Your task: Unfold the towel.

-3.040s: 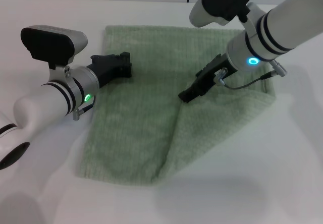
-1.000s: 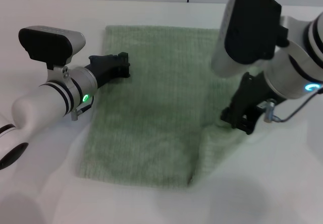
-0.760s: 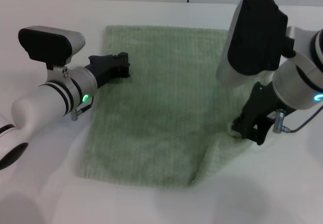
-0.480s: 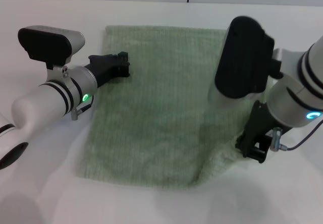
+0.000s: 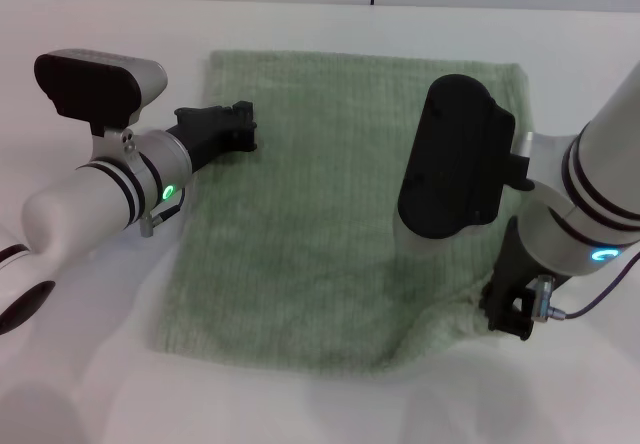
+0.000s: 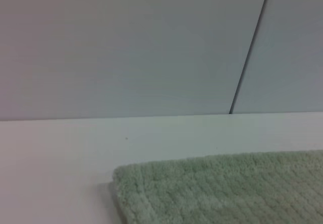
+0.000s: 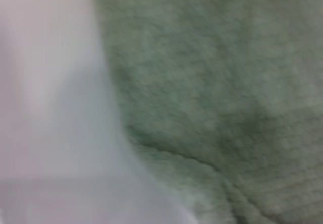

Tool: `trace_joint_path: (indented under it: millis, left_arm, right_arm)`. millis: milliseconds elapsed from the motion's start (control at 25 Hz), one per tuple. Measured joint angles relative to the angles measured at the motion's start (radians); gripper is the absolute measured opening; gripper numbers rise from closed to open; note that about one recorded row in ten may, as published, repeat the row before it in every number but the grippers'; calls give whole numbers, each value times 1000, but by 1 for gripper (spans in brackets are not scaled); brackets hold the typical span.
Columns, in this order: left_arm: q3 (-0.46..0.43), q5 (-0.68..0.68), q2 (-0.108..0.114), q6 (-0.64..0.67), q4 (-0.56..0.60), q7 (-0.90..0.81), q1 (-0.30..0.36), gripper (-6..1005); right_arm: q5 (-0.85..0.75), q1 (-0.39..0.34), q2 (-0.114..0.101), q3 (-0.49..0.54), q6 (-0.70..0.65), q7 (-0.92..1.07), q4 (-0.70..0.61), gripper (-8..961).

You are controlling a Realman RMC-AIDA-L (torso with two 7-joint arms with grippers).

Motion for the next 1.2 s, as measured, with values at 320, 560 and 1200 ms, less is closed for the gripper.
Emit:
trace_joint_path:
  millis: [320,560,1200]
  left_arm:
    - [-5,0,0,0,-4,5,3,-2]
    - [-15,0,0,0,-4,7,3,-2]
    - [-15,0,0,8,-4,9,6,-2]
  right_arm:
    - [-30,22,-3,6,-1,7,-22,137]
    - [-24,35,-3,-4,-2,2,-58,320]
    - [-366,-161,4,67,-644,23,-236,318]
